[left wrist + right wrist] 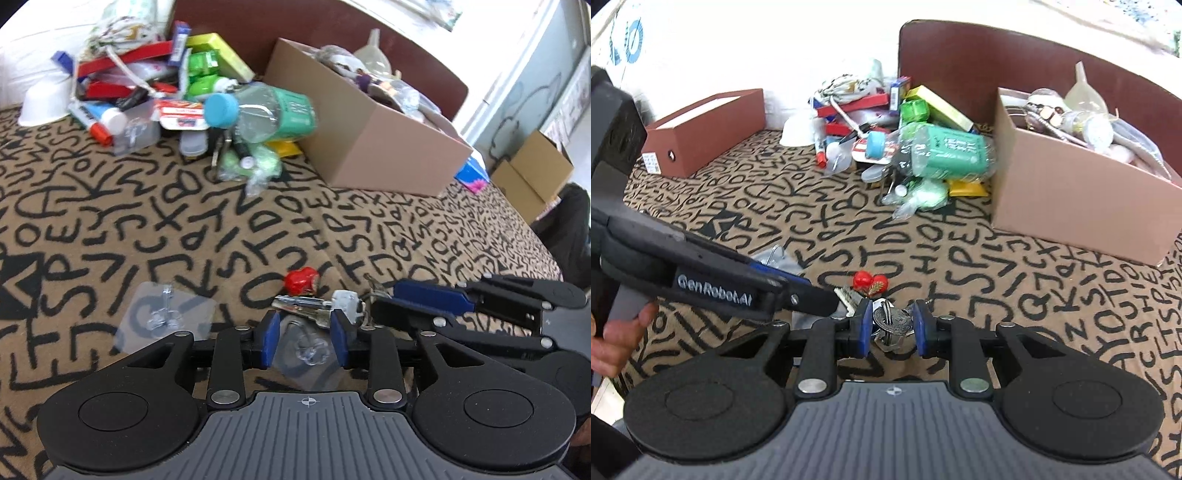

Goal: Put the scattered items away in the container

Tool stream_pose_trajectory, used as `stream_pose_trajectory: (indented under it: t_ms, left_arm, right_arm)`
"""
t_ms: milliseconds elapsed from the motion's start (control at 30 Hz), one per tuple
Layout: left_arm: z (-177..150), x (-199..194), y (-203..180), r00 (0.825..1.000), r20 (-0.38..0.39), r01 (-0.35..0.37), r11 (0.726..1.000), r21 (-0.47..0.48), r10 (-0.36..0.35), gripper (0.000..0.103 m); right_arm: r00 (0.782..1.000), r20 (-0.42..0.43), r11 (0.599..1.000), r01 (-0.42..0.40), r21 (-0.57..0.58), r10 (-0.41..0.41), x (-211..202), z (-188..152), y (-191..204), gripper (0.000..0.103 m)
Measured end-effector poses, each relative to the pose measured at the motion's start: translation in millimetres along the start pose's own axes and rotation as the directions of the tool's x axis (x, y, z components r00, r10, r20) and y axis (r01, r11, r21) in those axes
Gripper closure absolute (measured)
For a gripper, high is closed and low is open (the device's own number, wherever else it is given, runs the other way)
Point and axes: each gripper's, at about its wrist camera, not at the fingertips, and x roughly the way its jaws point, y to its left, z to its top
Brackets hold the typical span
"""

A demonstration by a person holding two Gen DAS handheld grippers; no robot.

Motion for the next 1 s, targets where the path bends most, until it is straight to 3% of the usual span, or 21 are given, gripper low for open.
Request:
stream_pose_trajectory:
  t_ms: [233, 367, 433, 467, 500, 567, 667, 700, 767, 900, 967, 1000]
  left_arm:
    - [-2.8, 7.7, -5.3, 1.000, -0.017, -0.001, 1.000, 0.027, 0.001, 0.050]
    - [-0.9, 12.8, -4.5, 1.000, -0.018, -0.012, 1.000, 0.023, 0.012, 0.048]
    - [-0.7, 15.4, -6.7, 1.000, -0.029, -0.008, 0.999, 0.038, 0.009, 0.057]
    - [-0.9, 16.7, -7.7, 0.999, -0.037, -0.011, 0.999, 0.046, 0.013, 0.080]
    - [-1.3, 17.9, -7.9, 0.999, -0.046, -0.015, 0.999, 0.051, 0.017, 0.091]
    - [-1.8, 18.4, -6.6, 0.999, -0.048, -0.014, 0.999, 0.049, 0.016, 0.092]
    - [-2.6, 18.4, -7.0, 0.999, -0.046, -0.019, 0.998, 0.054, 0.021, 0.090]
    - [-3.1, 18.7, -7.8, 0.999, -0.044, -0.019, 0.998, 0.058, 0.022, 0.074]
    - [-3.7, 19.2, -9.3, 0.999, -0.038, -0.026, 0.998, 0.064, 0.029, 0.068]
    - [-2.6, 21.1, -10.3, 0.999, -0.037, -0.027, 0.998, 0.063, 0.030, 0.068]
    - [-2.4, 22.4, -11.4, 0.998, -0.039, -0.037, 0.996, 0.081, 0.041, 0.088]
    - [-2.5, 23.0, -11.4, 0.998, -0.038, -0.038, 0.995, 0.092, 0.042, 0.092]
  right_arm:
    - [0.999, 0.039, 0.999, 0.031, 0.033, -0.032, -7.4, 5.9, -7.6, 0.078]
    - [0.999, -0.004, 0.998, 0.053, 0.035, -0.053, -2.2, 2.5, -15.4, 0.077]
    - [0.997, -0.048, 0.998, 0.056, 0.024, -0.054, 4.1, -2.6, -17.1, 0.078]
    - [0.996, -0.062, 0.998, 0.059, 0.017, -0.057, 6.2, -5.3, -16.9, 0.078]
    - [0.995, -0.078, 0.998, 0.055, 0.012, -0.054, 8.0, -8.1, -16.6, 0.077]
    - [0.995, -0.094, 0.999, 0.041, 0.007, -0.040, 10.1, -12.4, -16.6, 0.076]
    - [0.995, -0.095, 1.000, 0.028, -0.006, -0.029, 11.1, -15.6, -14.5, 0.060]
    - [0.995, -0.094, 0.999, 0.031, -0.013, -0.032, 11.8, -16.5, -13.7, 0.057]
    - [0.995, -0.094, 0.999, 0.030, -0.017, -0.032, 12.9, -17.4, -13.7, 0.057]
    - [0.995, -0.091, 0.999, 0.034, -0.004, -0.034, 12.9, -17.8, -15.8, 0.057]
    - [0.996, -0.082, 0.999, 0.046, -0.014, -0.047, 10.9, -17.0, -15.3, 0.057]
    - [0.995, -0.082, 0.998, 0.049, -0.025, -0.051, 10.8, -16.5, -14.7, 0.059]
